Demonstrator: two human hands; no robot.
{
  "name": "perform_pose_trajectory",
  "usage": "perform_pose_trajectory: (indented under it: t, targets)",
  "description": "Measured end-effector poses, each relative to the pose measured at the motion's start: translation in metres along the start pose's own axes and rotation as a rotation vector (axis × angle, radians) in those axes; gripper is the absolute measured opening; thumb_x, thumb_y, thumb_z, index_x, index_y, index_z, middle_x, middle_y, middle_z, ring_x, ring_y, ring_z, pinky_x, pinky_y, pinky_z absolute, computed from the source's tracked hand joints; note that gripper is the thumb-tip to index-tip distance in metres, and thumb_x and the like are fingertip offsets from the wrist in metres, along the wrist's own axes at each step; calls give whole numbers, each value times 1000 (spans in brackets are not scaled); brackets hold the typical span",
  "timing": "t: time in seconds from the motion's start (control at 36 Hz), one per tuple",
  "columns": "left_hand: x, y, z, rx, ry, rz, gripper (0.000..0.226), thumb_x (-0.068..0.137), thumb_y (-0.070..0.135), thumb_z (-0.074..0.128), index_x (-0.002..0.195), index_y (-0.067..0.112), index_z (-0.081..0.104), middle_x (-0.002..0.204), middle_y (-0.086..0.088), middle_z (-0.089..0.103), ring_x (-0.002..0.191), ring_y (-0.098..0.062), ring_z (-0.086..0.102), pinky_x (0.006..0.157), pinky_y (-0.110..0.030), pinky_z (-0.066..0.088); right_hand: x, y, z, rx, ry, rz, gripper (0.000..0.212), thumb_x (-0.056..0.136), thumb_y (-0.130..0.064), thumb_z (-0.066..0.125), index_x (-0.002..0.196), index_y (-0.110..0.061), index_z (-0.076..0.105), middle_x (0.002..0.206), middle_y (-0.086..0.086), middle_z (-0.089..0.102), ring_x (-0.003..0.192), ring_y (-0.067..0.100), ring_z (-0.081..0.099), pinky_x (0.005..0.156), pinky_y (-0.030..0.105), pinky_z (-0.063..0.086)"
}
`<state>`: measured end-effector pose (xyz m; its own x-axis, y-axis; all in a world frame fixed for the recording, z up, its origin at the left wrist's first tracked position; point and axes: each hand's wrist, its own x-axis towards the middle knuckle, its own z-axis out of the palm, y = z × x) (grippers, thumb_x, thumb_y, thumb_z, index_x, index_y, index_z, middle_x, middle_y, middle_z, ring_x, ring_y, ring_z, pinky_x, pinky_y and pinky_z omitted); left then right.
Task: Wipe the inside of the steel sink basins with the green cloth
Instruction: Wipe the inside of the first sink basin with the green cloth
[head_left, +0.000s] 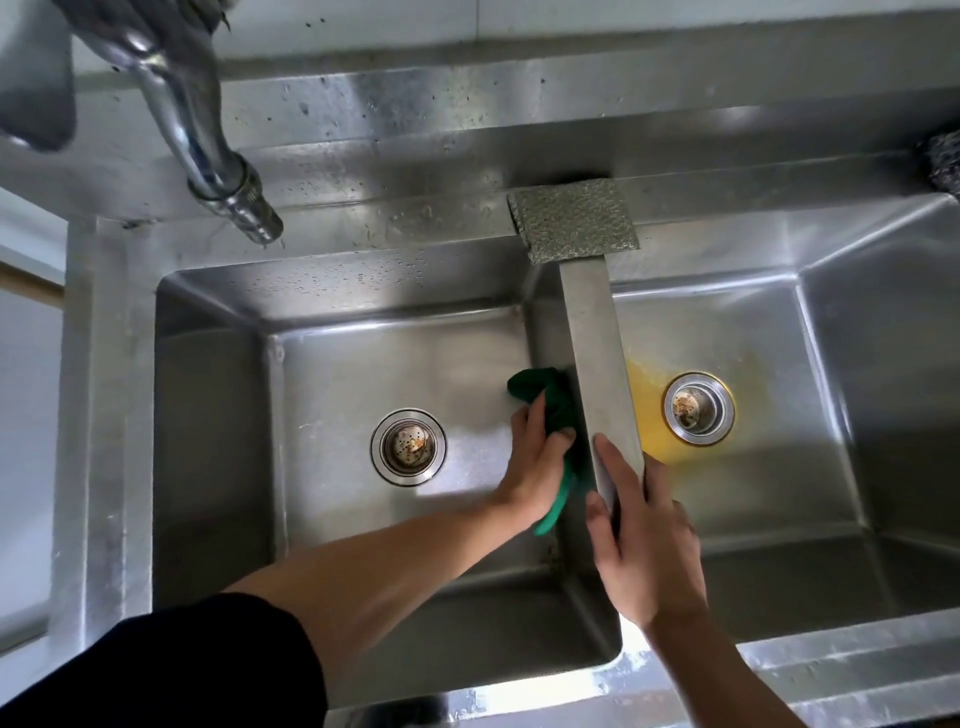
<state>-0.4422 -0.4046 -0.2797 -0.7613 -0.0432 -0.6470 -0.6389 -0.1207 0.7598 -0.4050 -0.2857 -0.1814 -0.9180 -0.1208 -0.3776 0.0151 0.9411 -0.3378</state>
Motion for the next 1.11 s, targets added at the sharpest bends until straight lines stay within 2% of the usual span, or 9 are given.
perform_pose_trajectory:
  t: [0.11,0.28,0.47,0.67,0.75,0.81,0.89,0.94,1.11]
  targets:
    - [16,7,5,100,62,58,52,110,40,38,158,27,24,150,-6,31,137,-18,40,119,-34,32,0,0,1,0,9,2,59,96,-41,46,148,-49,18,132,0,38,92,34,60,82,45,52]
    - [46,4,-2,212,88,52,47,112,35,35,157,23,27,147,-15,34,135,-32,45,116,-37,35,1,0,0,1,18,-6,59,96,-42,45,147,-49,18,131,1,39,91,35,61,80,46,52]
    - [22,5,1,173,115,170,48,112,30,39,158,22,27,143,6,30,128,-2,37,109,-16,28,1,0,1,-1,16,-26,59,97,-40,46,147,-49,16,132,2,41,91,35,61,80,45,51]
    - [66,3,-1,131,167,1,48,113,42,29,159,28,26,144,-15,36,132,-35,47,117,-47,38,2,0,0,-2,26,-35,60,95,-37,49,147,-47,20,128,4,43,86,36,62,76,44,52]
    - [65,6,1,93,170,-1,46,113,40,30,158,28,29,142,-14,37,131,-34,47,117,-50,38,3,0,0,-7,19,-24,60,95,-38,48,147,-48,20,128,4,44,86,37,62,76,44,52]
    - [54,15,3,70,173,50,45,113,36,32,157,27,30,143,-9,37,130,-24,45,118,-41,36,3,0,0,-17,19,-23,58,95,-41,43,147,-47,19,128,4,44,85,38,62,75,44,52]
    - [40,23,4,83,197,202,43,114,29,34,156,23,31,141,5,34,125,1,41,107,-9,29,3,-1,-1,-32,17,-32,56,93,-45,37,147,-45,21,128,5,45,85,35,62,76,43,52]
    - [37,26,5,83,221,254,43,113,28,35,156,21,32,140,8,33,123,7,40,104,-4,26,3,-1,-2,-40,11,-30,56,94,-45,36,147,-44,20,129,5,45,86,34,62,77,43,52]
    - [61,39,-1,10,198,36,44,112,33,34,156,29,33,140,-13,39,130,-28,45,109,-32,31,2,-3,-3,-47,6,-19,56,96,-40,42,147,-45,20,130,6,45,84,33,63,77,43,53]
